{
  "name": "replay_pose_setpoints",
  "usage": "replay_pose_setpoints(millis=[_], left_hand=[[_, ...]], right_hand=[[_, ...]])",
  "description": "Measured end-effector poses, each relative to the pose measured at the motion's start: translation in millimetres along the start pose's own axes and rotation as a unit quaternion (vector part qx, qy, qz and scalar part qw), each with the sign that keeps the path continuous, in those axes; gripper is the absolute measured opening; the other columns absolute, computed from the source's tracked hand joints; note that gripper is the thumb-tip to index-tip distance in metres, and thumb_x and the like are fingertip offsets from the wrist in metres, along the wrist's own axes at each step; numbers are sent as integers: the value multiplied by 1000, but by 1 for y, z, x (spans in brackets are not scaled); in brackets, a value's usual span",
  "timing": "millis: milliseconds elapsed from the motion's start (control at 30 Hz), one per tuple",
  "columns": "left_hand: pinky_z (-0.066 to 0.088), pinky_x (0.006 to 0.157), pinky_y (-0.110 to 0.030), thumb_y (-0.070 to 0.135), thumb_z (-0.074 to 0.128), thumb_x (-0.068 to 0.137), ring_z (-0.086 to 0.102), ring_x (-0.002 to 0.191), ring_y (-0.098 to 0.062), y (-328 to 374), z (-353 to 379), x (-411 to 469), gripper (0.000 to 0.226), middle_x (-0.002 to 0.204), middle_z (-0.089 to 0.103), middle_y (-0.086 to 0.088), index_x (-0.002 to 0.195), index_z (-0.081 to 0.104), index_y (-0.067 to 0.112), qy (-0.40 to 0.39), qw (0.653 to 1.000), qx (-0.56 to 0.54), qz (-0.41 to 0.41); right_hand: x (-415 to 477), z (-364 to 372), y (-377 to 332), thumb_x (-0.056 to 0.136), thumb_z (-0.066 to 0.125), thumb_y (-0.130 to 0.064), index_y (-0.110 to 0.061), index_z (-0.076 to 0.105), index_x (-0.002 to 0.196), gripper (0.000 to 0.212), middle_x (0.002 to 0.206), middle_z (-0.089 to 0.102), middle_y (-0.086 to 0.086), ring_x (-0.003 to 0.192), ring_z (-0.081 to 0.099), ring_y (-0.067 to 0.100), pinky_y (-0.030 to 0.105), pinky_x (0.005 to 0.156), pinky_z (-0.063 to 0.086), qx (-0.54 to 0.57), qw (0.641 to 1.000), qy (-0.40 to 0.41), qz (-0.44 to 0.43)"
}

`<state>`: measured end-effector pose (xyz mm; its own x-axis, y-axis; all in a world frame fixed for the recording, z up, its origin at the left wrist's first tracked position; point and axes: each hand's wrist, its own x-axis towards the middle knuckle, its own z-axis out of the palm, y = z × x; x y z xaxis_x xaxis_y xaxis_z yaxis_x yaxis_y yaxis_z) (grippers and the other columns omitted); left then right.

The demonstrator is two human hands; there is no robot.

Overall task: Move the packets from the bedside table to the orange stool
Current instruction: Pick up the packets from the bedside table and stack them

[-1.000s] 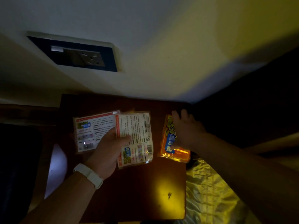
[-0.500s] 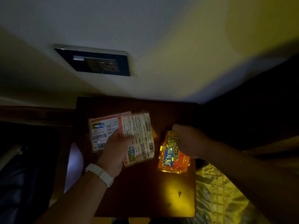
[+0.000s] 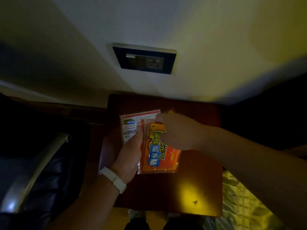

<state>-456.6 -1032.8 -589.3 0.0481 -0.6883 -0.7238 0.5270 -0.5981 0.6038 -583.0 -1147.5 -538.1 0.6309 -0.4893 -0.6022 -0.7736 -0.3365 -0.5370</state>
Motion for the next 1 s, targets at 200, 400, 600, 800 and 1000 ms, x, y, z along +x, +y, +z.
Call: replay_pose_setpoints(millis=[200,400,600,800,1000], left_hand=[[55,89,-42,7,60,91,69,106,-27,-12,-23,-1,34,116,72,-10,125,58,13,-34,992,119,28],[58,82,-41,2,56,94,73,96,-26,-10,-45,2,28,106,75,-6,109,64,24,41,994,99,25],[59,78,-41,6,56,95,74,94,-23,-2,-60,-3,26,108,75,-4,112,63,25,63,995,71,6],[58,69,-36,6,56,95,75,88,-20,-3,-52,5,26,99,78,0,109,65,26,69,995,74,10],[59,72,-39,3,55,95,75,90,-23,-6,-49,10,28,101,78,-2,113,64,23,72,995,65,12]], right_hand=[[26,20,-18,77,63,-12,-20,58,111,36,111,67,5,96,64,22,24,71,47,-5,997,75,-20],[38,34,-8,76,67,-22,-20,57,109,35,106,51,3,99,56,27,40,85,47,47,985,168,8],[36,45,27,79,63,-21,-16,55,112,34,112,53,9,106,54,29,42,87,49,69,966,166,184],[28,64,32,77,72,-41,-14,39,126,64,126,40,11,120,42,34,46,87,46,12,938,170,303],[38,74,29,73,76,-47,-12,31,132,82,131,35,13,125,37,34,49,90,44,44,919,188,343]])
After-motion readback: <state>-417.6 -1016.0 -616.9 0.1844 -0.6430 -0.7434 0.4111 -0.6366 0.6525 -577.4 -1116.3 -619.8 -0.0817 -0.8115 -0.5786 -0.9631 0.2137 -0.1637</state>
